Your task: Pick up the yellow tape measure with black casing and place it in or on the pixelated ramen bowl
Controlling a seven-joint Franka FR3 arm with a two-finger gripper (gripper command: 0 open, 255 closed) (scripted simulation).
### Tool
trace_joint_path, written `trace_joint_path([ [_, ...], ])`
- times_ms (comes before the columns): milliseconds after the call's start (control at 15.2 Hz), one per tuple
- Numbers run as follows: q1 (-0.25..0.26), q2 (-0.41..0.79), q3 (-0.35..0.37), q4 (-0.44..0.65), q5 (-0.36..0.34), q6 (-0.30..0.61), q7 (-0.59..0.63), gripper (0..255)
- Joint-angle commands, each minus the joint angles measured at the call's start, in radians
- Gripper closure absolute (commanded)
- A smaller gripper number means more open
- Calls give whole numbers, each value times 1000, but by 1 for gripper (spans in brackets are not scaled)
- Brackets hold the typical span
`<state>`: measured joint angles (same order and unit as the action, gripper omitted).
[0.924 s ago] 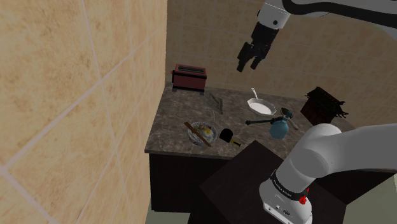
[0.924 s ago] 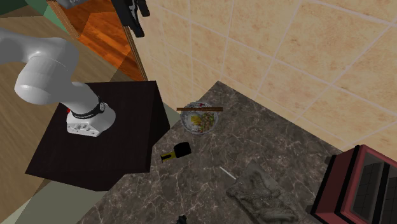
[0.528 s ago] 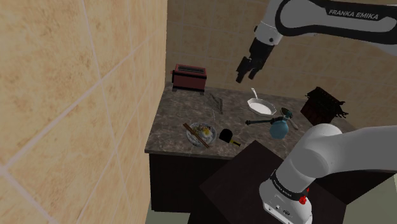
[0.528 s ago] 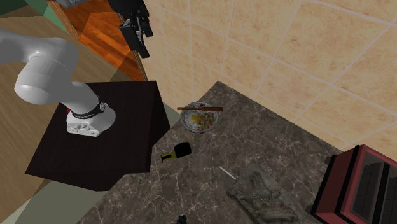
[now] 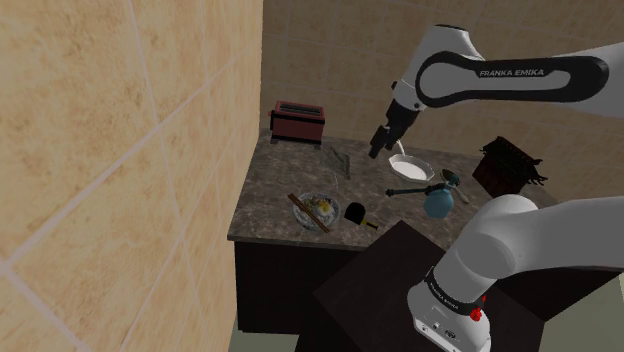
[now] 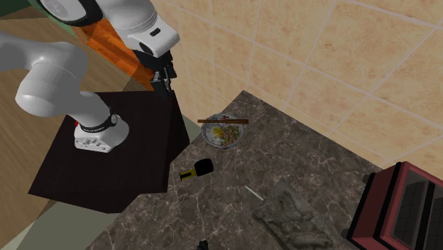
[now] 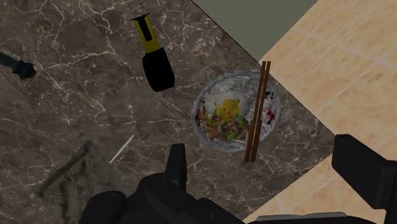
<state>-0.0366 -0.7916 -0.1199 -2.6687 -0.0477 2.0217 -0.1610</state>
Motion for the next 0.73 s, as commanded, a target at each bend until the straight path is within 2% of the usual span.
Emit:
trace_joint_path([
  [0,-6,14,-26,-55,-15,72,-36,0],
  [330,-21,112,-103,-152,-51,267,-132,0],
  [660,-19,280,-194,-206,-69,488,-242,0],
])
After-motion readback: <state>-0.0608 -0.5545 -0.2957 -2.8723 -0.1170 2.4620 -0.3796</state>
